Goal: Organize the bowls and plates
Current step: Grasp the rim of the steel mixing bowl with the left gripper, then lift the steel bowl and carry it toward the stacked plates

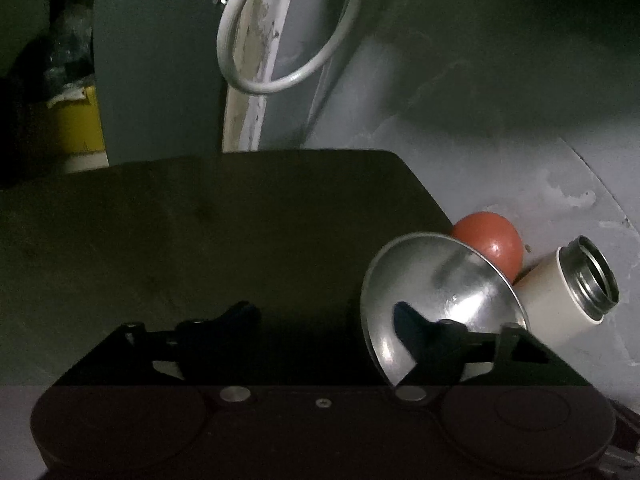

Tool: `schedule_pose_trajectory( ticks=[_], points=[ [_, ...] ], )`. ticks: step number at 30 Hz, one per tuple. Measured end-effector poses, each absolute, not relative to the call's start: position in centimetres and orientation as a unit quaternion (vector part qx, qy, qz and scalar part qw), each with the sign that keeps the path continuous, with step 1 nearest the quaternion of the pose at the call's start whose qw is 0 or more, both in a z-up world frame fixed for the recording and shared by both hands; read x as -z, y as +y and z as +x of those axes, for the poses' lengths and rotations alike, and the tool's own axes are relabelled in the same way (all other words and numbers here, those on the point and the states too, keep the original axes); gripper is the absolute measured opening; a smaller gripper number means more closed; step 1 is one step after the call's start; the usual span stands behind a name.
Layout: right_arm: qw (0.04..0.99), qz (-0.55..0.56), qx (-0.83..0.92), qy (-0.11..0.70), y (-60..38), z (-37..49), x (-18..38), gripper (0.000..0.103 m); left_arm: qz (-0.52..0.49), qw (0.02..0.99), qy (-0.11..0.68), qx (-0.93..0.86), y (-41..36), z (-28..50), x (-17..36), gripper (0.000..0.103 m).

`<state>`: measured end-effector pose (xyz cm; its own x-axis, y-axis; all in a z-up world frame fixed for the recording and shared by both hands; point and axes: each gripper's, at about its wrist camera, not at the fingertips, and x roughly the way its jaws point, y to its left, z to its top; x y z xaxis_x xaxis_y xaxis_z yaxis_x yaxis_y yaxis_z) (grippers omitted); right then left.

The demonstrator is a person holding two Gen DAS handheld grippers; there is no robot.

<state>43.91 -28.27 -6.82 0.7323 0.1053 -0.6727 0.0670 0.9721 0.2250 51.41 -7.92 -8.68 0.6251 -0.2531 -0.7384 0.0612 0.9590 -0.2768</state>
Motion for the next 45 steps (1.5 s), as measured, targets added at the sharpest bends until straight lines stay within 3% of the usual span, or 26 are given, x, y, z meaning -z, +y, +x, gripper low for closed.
schedule_pose_trajectory(
  ticks=[4,6,10,15,34,45],
  points=[
    [0.920,0.126,-0.015,0.371,-28.3,44.5,6.9,0.046,-0.119,0.886,0.437,0.101,-8.1,51.2,9.0,0.042],
    [0.917,0.133,-0.019,0.375,-28.4,44.8,7.0,0.040,-0.119,0.886,0.436,0.107,-8.1,50.9,9.0,0.036],
    [0.910,0.157,-0.025,0.383,-28.7,45.3,7.1,0.034,-0.116,0.885,0.435,0.122,-8.4,50.5,8.7,0.015],
    [0.907,0.162,-0.039,0.387,-28.9,44.8,7.1,0.028,-0.104,0.890,0.428,0.120,-8.2,49.2,8.5,0.013],
    [0.941,0.153,-0.133,0.272,-30.7,31.4,-0.8,0.028,-0.092,0.945,0.284,0.133,-7.7,34.6,-1.1,0.014],
    [0.924,0.130,-0.184,0.310,-34.2,21.3,-1.7,0.028,-0.074,0.932,0.306,0.179,-9.7,23.5,-1.9,0.013]
  ],
)
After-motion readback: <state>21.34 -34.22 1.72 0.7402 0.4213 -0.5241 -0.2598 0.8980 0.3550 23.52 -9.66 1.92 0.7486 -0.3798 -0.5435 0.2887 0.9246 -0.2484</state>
